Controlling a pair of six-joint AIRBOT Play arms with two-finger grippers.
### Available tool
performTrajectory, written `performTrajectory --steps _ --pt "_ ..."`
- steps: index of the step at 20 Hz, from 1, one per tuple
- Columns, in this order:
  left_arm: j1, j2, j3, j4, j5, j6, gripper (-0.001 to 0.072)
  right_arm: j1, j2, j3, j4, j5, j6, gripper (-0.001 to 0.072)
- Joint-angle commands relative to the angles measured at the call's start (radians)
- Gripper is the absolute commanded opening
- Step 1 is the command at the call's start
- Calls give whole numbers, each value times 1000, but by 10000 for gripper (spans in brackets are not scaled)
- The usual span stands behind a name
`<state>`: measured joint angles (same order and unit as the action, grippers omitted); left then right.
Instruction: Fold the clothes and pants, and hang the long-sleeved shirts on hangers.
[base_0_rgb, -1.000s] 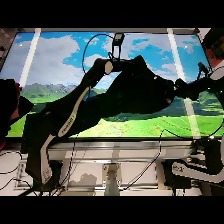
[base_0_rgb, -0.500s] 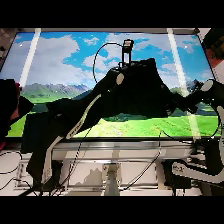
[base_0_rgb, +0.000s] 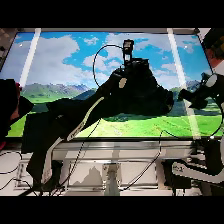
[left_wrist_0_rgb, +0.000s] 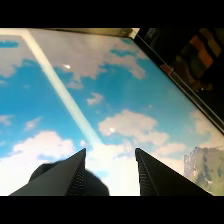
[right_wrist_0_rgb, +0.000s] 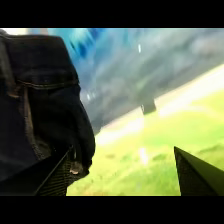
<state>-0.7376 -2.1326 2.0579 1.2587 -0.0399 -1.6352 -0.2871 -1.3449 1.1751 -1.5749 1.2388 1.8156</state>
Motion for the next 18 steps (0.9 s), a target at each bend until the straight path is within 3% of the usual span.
performTrajectory --steps 1,2,3,5,6,8,12,16,18 --pt "9 51 -3 99 -86 4 375 1 0 140 -17 -66 -39 642" --pt "16 82 -3 151 -148 4 366 1 0 175 -11 -89 -47 480" --pt "23 113 -3 188 -210 4 300 1 -1 205 0 -109 -64 318" --pt "47 180 -3 237 -364 4 79 1 -5 250 33 -136 -92 254" --pt "63 215 -3 262 -455 4 13 1 -5 263 66 -140 -137 40" --pt "98 274 -4 338 -620 6 11 1 -8 264 177 -142 -238 30" --pt "202 378 -11 385 -933 113 9 0 -63 265 563 -20 -499 28" --pt "360 512 -147 181 -1103 188 8 0 -178 265 854 180 -623 29" --pt "439 582 -235 166 -1200 217 8 1 -230 265 933 225 -636 29"
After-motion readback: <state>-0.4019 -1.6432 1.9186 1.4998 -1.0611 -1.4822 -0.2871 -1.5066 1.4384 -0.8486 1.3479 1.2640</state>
